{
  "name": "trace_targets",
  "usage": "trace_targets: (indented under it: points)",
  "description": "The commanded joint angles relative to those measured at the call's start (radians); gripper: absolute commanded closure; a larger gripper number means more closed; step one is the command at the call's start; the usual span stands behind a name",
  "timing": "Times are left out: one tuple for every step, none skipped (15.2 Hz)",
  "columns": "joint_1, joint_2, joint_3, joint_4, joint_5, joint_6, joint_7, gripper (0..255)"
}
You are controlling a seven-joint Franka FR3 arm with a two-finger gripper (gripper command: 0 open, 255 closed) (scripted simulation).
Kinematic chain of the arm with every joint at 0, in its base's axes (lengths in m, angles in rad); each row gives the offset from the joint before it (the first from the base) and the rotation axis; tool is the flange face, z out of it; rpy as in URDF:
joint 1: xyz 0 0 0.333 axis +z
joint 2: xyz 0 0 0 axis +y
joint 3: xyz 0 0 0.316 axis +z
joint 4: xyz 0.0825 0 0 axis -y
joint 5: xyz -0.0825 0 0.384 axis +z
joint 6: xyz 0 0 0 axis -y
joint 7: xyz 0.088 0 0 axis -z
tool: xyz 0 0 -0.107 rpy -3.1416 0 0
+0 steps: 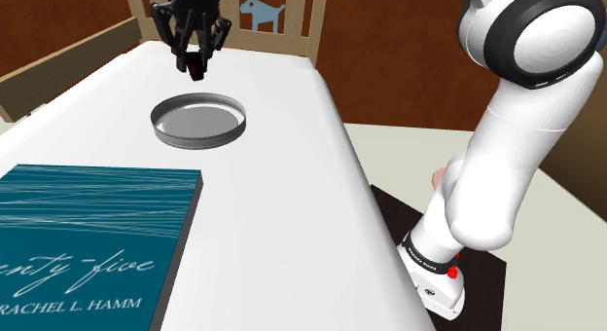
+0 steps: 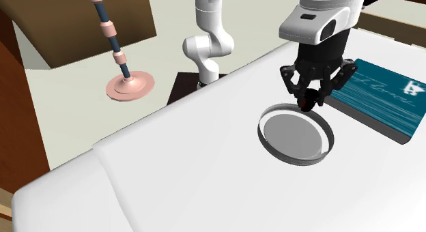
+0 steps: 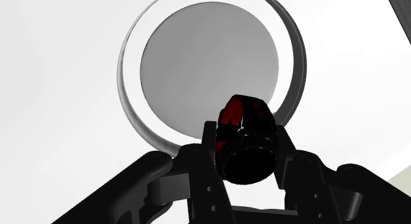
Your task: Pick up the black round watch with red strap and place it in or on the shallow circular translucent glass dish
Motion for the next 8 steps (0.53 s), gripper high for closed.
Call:
trace_targets:
  points:
    - [0.003, -0.009, 0.002, -0.037, 0.001, 0.029, 0.003, 255]
    - [0.002, -0.014, 0.002, -0.057, 0.002, 0.044, 0.0, 255]
    - [0.002, -0.018, 0.002, -0.076, 0.003, 0.059, -0.002, 255]
    - [0.002, -0.022, 0.002, -0.094, 0.004, 0.073, -0.004, 255]
    - [0.001, -0.026, 0.002, -0.113, 0.005, 0.088, -0.007, 255]
    - [0.001, -0.029, 0.001, -0.13, 0.006, 0.102, -0.009, 255]
    - [0.001, -0.032, 0.001, -0.148, 0.007, 0.116, -0.011, 255]
    - [0.001, -0.035, 0.001, -0.165, 0.008, 0.13, -0.013, 255]
